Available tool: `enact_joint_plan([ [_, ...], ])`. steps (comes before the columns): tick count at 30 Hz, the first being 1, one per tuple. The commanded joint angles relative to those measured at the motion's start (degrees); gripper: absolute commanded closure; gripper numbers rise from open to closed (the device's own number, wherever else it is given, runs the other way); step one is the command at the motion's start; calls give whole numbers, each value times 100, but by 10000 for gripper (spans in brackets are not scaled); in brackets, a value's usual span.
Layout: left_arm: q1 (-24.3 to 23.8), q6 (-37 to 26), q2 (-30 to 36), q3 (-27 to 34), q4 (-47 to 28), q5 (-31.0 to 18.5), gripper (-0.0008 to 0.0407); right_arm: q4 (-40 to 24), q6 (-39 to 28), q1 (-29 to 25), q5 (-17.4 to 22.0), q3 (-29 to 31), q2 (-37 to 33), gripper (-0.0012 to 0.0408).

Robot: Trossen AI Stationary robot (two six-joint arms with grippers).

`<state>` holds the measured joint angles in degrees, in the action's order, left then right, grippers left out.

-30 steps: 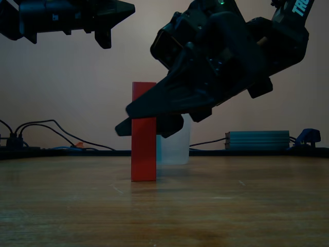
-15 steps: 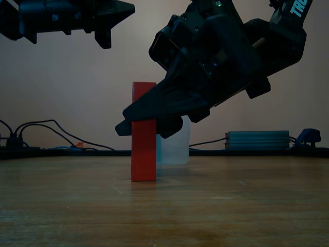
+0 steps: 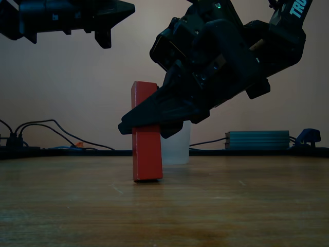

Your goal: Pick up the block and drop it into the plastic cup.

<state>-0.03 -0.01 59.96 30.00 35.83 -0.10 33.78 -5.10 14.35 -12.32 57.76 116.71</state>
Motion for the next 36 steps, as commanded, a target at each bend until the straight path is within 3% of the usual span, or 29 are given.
enact_joint_plan([
  [1, 2, 0, 2, 2, 0, 0, 399, -2, 17, 0, 72, -9, -52, 395],
  [4, 2, 0, 2, 2, -2, 0, 399, -28, 107, 0, 195, -101, -293, 397],
  [10, 2, 0, 2, 2, 4, 0, 399, -577, 319, -26, 907, -638, -1320, 396],
  [22, 2, 0, 2, 2, 0, 0, 399, -664, -48, -234, 2205, -2579, -3803, 396],
  [29, 2, 0, 2, 2, -7, 0, 399, -789, 208, -876, 2186, -2835, -4861, 396],
  [36, 2, 0, 2, 2, 4, 0, 399, -1663, 684, -1690, 1488, -1871, -4754, 396],
])
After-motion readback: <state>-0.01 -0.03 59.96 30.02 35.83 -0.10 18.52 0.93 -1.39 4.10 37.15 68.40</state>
